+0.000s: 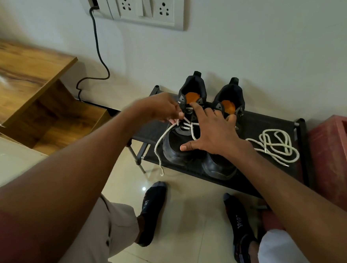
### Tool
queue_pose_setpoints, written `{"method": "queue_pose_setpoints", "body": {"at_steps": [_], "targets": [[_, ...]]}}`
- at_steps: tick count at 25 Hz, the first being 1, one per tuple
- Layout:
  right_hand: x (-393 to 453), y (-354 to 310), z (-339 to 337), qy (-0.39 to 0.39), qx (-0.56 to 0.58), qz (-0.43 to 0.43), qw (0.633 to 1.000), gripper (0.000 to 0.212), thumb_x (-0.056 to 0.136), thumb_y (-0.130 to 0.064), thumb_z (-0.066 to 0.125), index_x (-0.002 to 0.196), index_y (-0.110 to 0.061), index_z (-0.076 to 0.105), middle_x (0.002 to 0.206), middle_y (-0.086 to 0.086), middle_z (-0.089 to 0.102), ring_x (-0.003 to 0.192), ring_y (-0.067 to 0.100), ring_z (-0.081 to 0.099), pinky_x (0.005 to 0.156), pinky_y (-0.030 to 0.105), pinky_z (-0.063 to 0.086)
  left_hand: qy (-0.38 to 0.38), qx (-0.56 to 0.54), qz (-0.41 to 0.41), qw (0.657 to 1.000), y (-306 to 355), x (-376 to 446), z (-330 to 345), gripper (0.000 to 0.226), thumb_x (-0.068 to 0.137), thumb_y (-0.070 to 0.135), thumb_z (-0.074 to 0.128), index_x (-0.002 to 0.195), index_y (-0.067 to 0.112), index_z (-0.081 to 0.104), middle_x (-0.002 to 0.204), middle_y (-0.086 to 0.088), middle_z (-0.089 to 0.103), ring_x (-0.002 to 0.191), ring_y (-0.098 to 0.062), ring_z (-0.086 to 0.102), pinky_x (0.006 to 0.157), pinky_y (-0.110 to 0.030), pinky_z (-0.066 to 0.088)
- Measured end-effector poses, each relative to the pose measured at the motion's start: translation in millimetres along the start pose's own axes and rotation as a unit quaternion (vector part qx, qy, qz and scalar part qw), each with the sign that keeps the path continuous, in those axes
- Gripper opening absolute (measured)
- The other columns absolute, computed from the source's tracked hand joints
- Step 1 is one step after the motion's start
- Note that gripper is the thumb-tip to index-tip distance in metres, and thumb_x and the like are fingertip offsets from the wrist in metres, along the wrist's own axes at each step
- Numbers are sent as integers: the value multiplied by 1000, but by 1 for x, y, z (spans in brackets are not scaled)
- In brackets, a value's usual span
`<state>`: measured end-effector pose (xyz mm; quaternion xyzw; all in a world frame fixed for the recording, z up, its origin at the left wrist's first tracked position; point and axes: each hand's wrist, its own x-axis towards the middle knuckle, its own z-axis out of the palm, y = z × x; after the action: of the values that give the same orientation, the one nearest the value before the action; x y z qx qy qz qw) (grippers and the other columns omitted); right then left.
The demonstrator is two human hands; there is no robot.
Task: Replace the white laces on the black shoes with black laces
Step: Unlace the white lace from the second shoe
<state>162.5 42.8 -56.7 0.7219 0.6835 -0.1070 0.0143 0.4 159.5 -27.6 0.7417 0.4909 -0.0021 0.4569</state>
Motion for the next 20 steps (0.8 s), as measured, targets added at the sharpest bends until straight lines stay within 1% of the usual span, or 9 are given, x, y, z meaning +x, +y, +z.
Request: {"method": "queue_pose_setpoints", "body": {"at_steps": [4, 7, 9, 11, 13, 14, 16, 18, 20], "targets": [[1, 5, 2, -2, 4, -5, 1000, 139, 63, -90, 69, 165, -31, -2, 156, 7, 43, 145, 33, 39, 111, 67, 30, 1, 179, 97, 979, 10, 3, 10, 20, 93, 36, 76, 107, 23, 75, 92, 6, 71, 88, -13, 69, 75, -26, 49], [0, 5, 2, -4, 12, -1, 1000, 140, 63, -89, 71, 165, -31, -4, 157, 6, 41, 147, 33, 37, 113, 70, 28, 36, 244, 108, 963, 10, 8, 18, 19, 83, 36, 86, 96, 24, 79, 85, 8, 68, 88, -14, 63, 71, -27, 44], [0, 4, 1, -9, 14, 4, 1000, 140, 63, -86, 74, 165, -30, -5, 157, 7, 40, 148, 33, 35, 114, 70, 27, 32, 144, 73, 986, 7, 7, 15, 13, 84, 27, 86, 89, 18, 79, 81, 3, 73, 81, -12, 66, 71, -25, 49], [0, 1, 0, -14, 20, 7, 1000, 140, 64, -84, 76, 165, -30, -5, 158, 7, 39, 148, 33, 35, 114, 69, 26, 24, -27, 13, 999, 1, 0, 4, 7, 91, 16, 79, 91, 9, 78, 88, -6, 77, 84, -14, 70, 83, -33, 58], [0, 0, -1, -17, 24, 7, 1000, 140, 64, -83, 76, 165, -30, -5, 159, 7, 38, 148, 33, 35, 115, 70, 25, -3, -203, -54, 978, -5, -8, -7, 10, 98, 10, 69, 90, 8, 74, 92, -7, 78, 96, -20, 72, 97, -38, 57], [0, 1, -1, -17, 26, 9, 999, 140, 64, -83, 77, 165, -30, -5, 159, 7, 38, 148, 33, 34, 115, 71, 25, -24, -235, -64, 970, -8, -9, -10, 12, 100, 12, 66, 91, 8, 73, 94, -6, 78, 100, -21, 73, 98, -37, 56], [0, 1, 0, -14, 27, 9, 999, 140, 64, -82, 77, 165, -29, -5, 158, 7, 39, 148, 33, 35, 116, 71, 25, -40, -147, -16, 988, -9, -8, -11, 15, 100, 25, 68, 99, 10, 71, 96, -6, 78, 96, -19, 74, 84, -27, 56], [0, 1, 1, -11, 27, 6, 1000, 140, 64, -82, 77, 165, -30, -5, 158, 7, 39, 148, 33, 35, 116, 71, 24, -15, 24, 66, 997, -4, -7, -5, 26, 91, 39, 79, 103, 18, 72, 91, 1, 75, 85, -14, 71, 72, -23, 51], [0, 1, 1, -10, 32, 5, 999, 140, 64, -82, 77, 165, -31, -4, 158, 6, 39, 149, 32, 34, 116, 70, 24, 40, 214, 127, 968, 3, -2, 7, 24, 82, 45, 85, 97, 29, 75, 83, 14, 64, 83, -10, 63, 70, -29, 43]]}}
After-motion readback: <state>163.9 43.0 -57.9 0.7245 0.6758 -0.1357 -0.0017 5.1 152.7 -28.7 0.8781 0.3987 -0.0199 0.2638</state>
